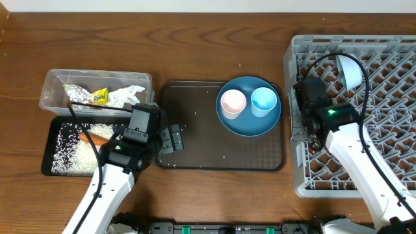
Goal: Sort waste into correct bins and load items into the dishwasher rack
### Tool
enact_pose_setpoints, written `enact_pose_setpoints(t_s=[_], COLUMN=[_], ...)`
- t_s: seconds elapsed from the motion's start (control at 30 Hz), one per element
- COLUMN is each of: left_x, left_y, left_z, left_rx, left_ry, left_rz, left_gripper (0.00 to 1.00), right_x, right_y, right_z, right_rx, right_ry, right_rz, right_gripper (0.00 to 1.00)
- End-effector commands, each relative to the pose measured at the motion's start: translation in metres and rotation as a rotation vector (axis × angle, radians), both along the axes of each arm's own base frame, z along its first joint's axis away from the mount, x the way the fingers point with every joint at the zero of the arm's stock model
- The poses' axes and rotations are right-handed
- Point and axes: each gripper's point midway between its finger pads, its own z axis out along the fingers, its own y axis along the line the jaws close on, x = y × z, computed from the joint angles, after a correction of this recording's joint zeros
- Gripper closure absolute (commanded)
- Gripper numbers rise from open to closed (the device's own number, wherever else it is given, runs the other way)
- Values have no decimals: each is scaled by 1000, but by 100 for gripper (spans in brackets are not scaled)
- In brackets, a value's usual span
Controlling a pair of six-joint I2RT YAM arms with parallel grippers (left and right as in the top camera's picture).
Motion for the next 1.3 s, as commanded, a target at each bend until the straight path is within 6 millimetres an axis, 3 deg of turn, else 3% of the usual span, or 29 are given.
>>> enact_pose_setpoints(t_s=[0.0, 0.13, 0.3, 0.6, 0.67, 0.73, 0.77, 0.83, 1.27], left_x=[-1, -1, -1, -1, -1, -1, -1, -1, -1], left_y=[2, 2, 2, 2, 2, 2, 2, 2, -4], left_z=[-3, -3, -3, -3, -3, -3, -3, -3, -2], left_rx=[17, 17, 17, 17, 17, 17, 16, 16, -15], left_ry=[9, 9, 9, 9, 9, 9, 9, 9, 9], left_rz=[-1, -1, -1, -1, -1, -1, -1, -1, -16], left_gripper=[1, 1, 1, 1, 1, 1, 1, 1, 1], right_x=[0, 0, 0, 0, 0, -1, -1, -1, -2], right_y=[-4, -4, -4, -2, 0, -1, -1, -1, 0], right_z=[0, 0, 1, 0, -1, -1, -1, -1, -1], right_rx=[-19, -18, -19, -7, 3, 2, 2, 2, 4], right_ry=[-3, -5, -5, -2, 1, 3, 4, 4, 6], right_rz=[3, 3, 3, 5, 8, 8, 8, 8, 9], right_gripper=[99, 98, 73, 65, 55, 32, 26, 1, 1])
